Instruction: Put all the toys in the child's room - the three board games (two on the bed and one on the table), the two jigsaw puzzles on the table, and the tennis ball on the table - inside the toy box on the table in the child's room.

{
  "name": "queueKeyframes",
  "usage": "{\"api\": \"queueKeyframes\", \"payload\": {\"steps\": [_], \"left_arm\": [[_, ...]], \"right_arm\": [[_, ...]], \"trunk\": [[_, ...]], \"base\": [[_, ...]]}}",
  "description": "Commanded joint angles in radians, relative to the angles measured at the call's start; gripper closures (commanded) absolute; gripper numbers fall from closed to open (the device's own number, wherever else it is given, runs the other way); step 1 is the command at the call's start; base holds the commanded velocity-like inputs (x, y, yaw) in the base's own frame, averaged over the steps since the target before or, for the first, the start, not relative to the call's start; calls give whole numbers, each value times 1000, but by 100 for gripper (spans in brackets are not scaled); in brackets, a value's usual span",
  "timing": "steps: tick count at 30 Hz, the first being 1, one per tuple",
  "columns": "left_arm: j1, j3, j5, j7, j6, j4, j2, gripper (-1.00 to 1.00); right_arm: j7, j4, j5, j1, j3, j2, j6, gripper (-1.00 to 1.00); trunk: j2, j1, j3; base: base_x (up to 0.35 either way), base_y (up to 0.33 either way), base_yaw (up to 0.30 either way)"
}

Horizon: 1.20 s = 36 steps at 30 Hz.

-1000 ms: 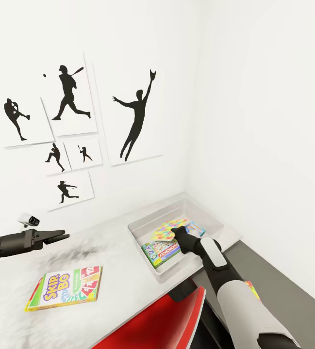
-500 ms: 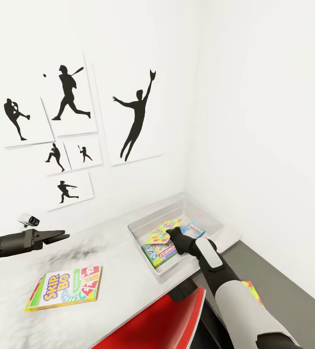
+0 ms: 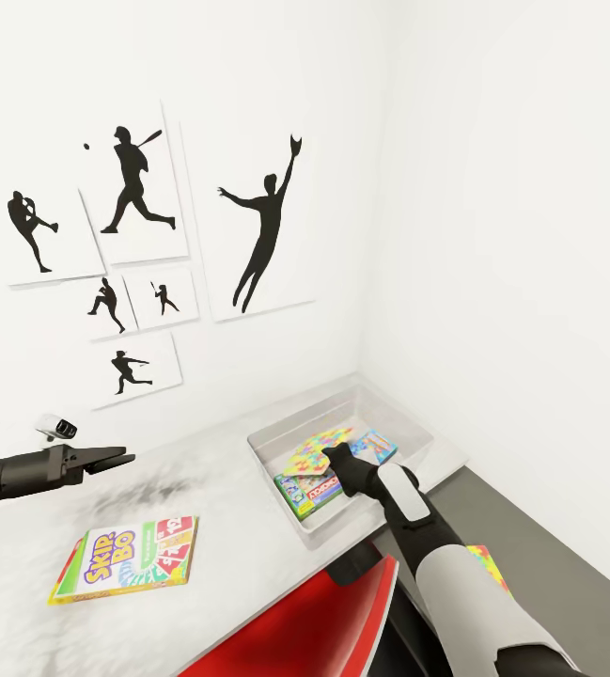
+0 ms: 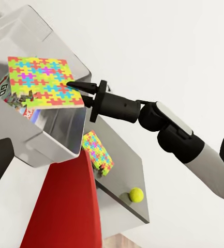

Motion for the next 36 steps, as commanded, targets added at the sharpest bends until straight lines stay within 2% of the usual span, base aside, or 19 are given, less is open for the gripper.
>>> {"api": "queueKeyframes", "payload": {"steps": [1,2,24,27,31,36], "left_arm": [[-1,0,0,-4,10,0,0,-100],[-1,0,0,-4,10,0,1,-100],[-1,0,0,-4,10,0,2,-100],[-1,0,0,-4,10,0,2,-100],[-1,0,0,-4,10,0,3,-100],[-1,0,0,-4,10,0,3,-100]], "right_arm": [[-9,-2,-9,-1,1,0,0,100],[-9,-2,-9,-1,2,0,-1,-100],[-2,-27,-2,-2,7,0,6,-100],[-3,-107,-1,3,10,0,33,-100],[-11,-328,4,6,9,0,163,-100],[-23,-455,3,31,2,0,231,-100]], "trunk": [[-2,1,-2],[-2,1,-2],[-2,1,-2],[-2,1,-2],[-2,1,-2],[-2,1,-2]], "base": [[0,0,0],[0,0,0],[0,0,0],[0,0,0],[0,0,0],[0,0,0]]}}
